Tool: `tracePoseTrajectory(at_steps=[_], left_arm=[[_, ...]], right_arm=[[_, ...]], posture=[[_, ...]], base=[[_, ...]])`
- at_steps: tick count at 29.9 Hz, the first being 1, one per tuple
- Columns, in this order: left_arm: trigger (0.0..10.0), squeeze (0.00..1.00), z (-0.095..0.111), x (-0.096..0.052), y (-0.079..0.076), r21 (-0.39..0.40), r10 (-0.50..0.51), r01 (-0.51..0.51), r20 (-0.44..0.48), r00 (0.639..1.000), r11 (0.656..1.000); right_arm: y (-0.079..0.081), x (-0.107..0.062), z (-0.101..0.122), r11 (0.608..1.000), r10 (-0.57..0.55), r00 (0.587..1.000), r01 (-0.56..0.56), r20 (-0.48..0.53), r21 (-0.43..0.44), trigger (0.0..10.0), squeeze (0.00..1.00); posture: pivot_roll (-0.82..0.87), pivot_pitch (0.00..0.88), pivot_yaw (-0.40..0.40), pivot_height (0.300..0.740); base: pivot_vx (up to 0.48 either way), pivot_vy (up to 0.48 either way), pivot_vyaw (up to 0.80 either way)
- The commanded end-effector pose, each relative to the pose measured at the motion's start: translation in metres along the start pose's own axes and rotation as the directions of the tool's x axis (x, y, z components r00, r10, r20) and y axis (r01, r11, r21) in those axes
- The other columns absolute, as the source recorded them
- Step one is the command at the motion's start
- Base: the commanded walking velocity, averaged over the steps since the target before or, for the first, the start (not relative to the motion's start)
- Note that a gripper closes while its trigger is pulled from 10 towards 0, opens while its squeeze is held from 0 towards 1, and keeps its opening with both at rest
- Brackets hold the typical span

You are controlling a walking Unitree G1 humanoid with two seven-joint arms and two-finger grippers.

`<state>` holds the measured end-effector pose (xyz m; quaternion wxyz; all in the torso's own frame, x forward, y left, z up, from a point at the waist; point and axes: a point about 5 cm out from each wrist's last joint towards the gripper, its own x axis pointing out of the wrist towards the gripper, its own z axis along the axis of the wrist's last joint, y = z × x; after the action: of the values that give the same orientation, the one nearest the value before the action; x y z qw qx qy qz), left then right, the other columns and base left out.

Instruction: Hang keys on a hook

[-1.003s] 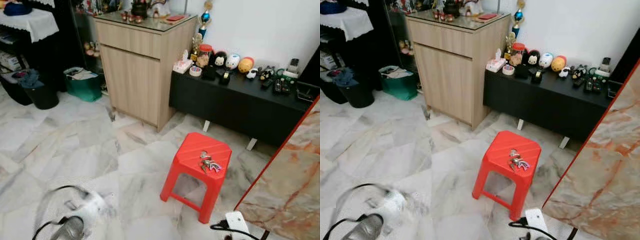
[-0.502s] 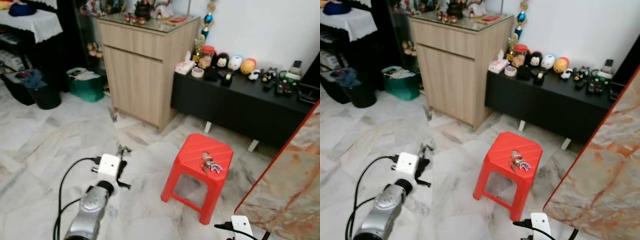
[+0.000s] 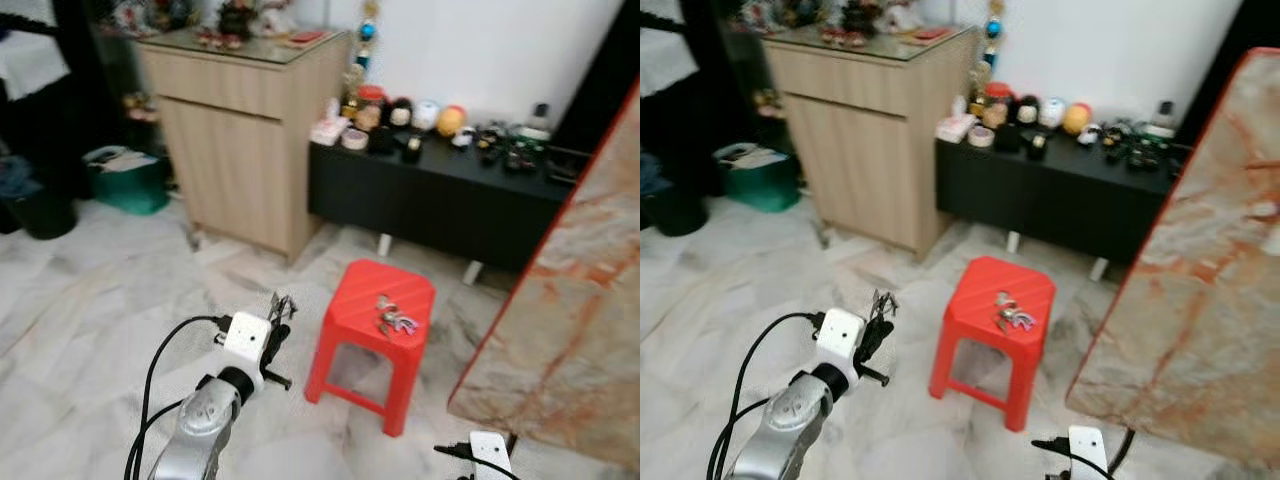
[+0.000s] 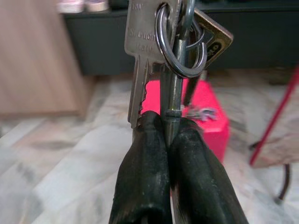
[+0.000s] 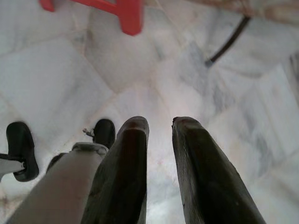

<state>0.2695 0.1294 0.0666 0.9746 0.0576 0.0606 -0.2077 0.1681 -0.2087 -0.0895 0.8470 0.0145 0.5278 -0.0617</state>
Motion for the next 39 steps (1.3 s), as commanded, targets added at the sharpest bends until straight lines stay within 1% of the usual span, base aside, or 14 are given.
tracePoseTrajectory(at_steps=[1, 5, 8, 9, 12, 13, 15, 16, 20, 23, 33, 36, 37, 39], left_arm=[[10.0, 0.00, 0.007, 0.002, -0.001, 0.019, -0.020, 0.020, 0.016, 1.000, 1.000], [10.0, 0.00, 0.009, 0.002, -0.002, 0.033, -0.035, 0.035, 0.024, 0.999, 0.999], [10.0, 0.00, 0.008, 0.001, -0.005, 0.133, -0.080, 0.079, 0.002, 0.997, 0.988], [10.0, 0.00, 0.008, 0.001, -0.005, 0.133, -0.080, 0.079, 0.002, 0.997, 0.988], [10.0, 0.00, 0.010, 0.001, -0.008, 0.171, -0.098, 0.097, 0.000, 0.995, 0.981], [10.0, 0.00, 0.011, 0.001, -0.011, 0.186, -0.123, 0.120, 0.004, 0.992, 0.975], [10.0, 0.00, 0.015, 0.001, -0.014, 0.158, -0.134, 0.127, 0.031, 0.991, 0.979], [10.0, 0.00, 0.016, 0.001, -0.014, 0.157, -0.135, 0.128, 0.035, 0.990, 0.979], [10.0, 0.00, 0.017, 0.001, -0.017, 0.210, -0.163, 0.154, 0.026, 0.986, 0.965], [10.0, 0.00, 0.019, 0.001, -0.018, 0.229, -0.177, 0.165, 0.031, 0.984, 0.959], [10.0, 0.00, 0.023, 0.004, -0.023, 0.251, -0.199, 0.184, 0.034, 0.980, 0.950], [10.0, 0.00, 0.023, 0.004, -0.022, 0.244, -0.188, 0.173, 0.040, 0.981, 0.954], [10.0, 0.00, 0.023, 0.005, -0.020, 0.215, -0.169, 0.155, 0.048, 0.984, 0.964], [10.0, 0.00, 0.023, 0.005, -0.020, 0.207, -0.165, 0.152, 0.048, 0.985, 0.967]], right_arm=[[0.001, 0.000, 0.000, 1.000, -0.001, 1.000, 0.001, -0.002, 0.007, 10.0, 0.00], [0.001, 0.000, 0.000, 1.000, 0.001, 1.000, -0.001, 0.000, 0.004, 10.0, 0.00], [0.002, 0.000, 0.000, 1.000, 0.003, 1.000, -0.003, 0.000, -0.004, 10.0, 0.00], [0.002, 0.000, 0.000, 1.000, 0.003, 1.000, -0.003, 0.000, -0.004, 10.0, 0.00], [0.001, 0.000, 0.001, 1.000, 0.003, 1.000, -0.003, 0.003, -0.006, 10.0, 0.00], [0.001, 0.000, 0.001, 1.000, 0.004, 1.000, -0.004, 0.003, -0.008, 10.0, 0.00], [0.001, 0.000, 0.001, 1.000, 0.003, 1.000, -0.003, 0.003, -0.010, 10.0, 0.00], [0.001, 0.000, 0.001, 1.000, 0.003, 1.000, -0.003, 0.003, -0.010, 10.0, 0.00], [0.002, 0.000, 0.001, 1.000, 0.003, 1.000, -0.003, 0.003, -0.016, 10.0, 0.00], [0.002, 0.000, 0.001, 1.000, 0.005, 1.000, -0.005, 0.003, -0.021, 10.0, 0.00], [0.003, 0.000, 0.002, 1.000, 0.010, 1.000, -0.010, 0.004, -0.027, 10.0, 0.00], [0.003, 0.000, 0.002, 1.000, 0.010, 1.000, -0.010, 0.005, -0.027, 10.0, 0.00], [0.003, 0.000, 0.002, 0.999, 0.010, 1.000, -0.010, 0.005, -0.032, 10.0, 0.00], [0.003, 0.000, 0.003, 0.999, 0.010, 1.000, -0.010, 0.015, -0.031, 10.0, 0.00]], posture=[[0.10, 0.000, -0.048, 0.740], [0.11, 0.000, -0.048, 0.740], [0.11, 0.000, -0.050, 0.740], [0.11, 0.000, -0.050, 0.740], [0.12, 0.000, -0.050, 0.740], [0.12, 0.000, -0.049, 0.740], [0.12, 0.000, -0.049, 0.740], [0.12, 0.000, -0.048, 0.740], [0.12, 0.000, -0.044, 0.740], [0.12, 0.000, -0.042, 0.740], [0.12, 0.000, -0.040, 0.740], [0.12, 0.000, -0.040, 0.740], [0.12, 0.000, -0.043, 0.740], [0.11, 0.000, -0.047, 0.740]], base=[[0.000, 0.000, -0.71], [0.000, 0.000, -0.72], [0.000, -0.090, -0.71], [0.000, -0.270, -0.71], [0.000, -0.326, -0.71], [0.000, -0.296, -0.71], [0.000, 0.000, -0.71], [0.000, 0.000, -0.71], [0.000, 0.000, -0.71], [0.000, 0.000, -0.71], [0.000, 0.000, -0.71], [0.000, 0.000, -0.71], [0.000, 0.000, -0.72], [0.000, 0.000, -0.64]])
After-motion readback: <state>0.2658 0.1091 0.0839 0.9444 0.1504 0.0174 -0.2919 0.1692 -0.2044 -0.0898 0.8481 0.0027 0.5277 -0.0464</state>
